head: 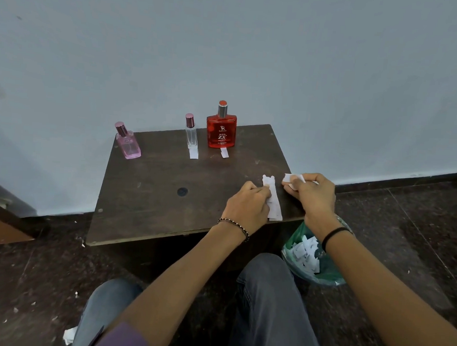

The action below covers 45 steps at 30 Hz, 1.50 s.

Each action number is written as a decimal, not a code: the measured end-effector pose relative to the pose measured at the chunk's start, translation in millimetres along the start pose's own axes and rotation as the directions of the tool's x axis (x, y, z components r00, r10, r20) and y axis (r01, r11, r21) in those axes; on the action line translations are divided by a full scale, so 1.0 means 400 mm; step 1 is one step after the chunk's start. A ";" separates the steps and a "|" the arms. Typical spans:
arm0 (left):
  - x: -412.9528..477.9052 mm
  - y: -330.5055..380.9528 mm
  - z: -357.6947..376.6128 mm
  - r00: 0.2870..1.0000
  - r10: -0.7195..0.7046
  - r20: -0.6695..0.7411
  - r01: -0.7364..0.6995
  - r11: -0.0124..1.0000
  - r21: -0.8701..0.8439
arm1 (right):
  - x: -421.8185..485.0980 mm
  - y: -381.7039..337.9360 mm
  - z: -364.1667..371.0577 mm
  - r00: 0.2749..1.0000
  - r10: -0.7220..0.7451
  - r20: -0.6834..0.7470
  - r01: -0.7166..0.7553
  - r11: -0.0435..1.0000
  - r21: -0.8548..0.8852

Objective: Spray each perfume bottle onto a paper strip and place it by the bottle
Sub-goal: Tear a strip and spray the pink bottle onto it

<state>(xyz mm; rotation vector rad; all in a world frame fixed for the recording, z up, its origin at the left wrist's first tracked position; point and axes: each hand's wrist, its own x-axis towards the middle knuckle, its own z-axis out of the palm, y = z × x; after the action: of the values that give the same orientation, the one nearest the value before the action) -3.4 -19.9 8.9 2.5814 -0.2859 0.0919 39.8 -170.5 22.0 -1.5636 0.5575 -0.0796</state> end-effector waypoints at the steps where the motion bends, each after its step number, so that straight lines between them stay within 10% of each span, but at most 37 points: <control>1: 0.002 -0.004 0.001 1.000 -0.001 0.011 0.001 1.000 -0.011 | -0.008 0.005 -0.004 1.000 -0.020 0.024 0.020 1.000 0.006; 8: -0.042 0.000 -0.039 0.961 -0.216 -0.174 0.125 0.897 -0.423 | -0.089 0.013 0.019 0.912 -0.254 0.324 0.301 0.948 -0.106; 15: -0.059 -0.045 -0.135 0.682 -0.689 0.246 0.432 0.107 -0.896 | -0.180 0.011 0.112 0.799 -0.292 0.526 0.420 0.897 -0.140; 19: -0.082 -0.094 -0.178 0.636 -0.709 0.304 0.421 -0.011 -0.907 | -0.211 0.010 0.170 0.765 -0.281 0.580 0.454 0.873 -0.177; 29: -0.092 -0.246 -0.237 0.564 -0.824 0.046 0.171 0.062 -0.983 | -0.252 0.009 0.293 0.767 -0.131 0.628 0.349 0.907 -0.237; 45: -0.146 -0.373 -0.264 0.575 -0.737 -0.356 0.256 0.575 -0.777 | -0.264 0.009 0.500 0.697 -0.031 0.716 0.250 0.947 -0.202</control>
<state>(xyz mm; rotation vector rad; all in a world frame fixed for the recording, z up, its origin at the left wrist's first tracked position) -28.3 170.3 16.3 1.6452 0.6621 0.5603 23.2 54.9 30.9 -1.7619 -0.1858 0.5007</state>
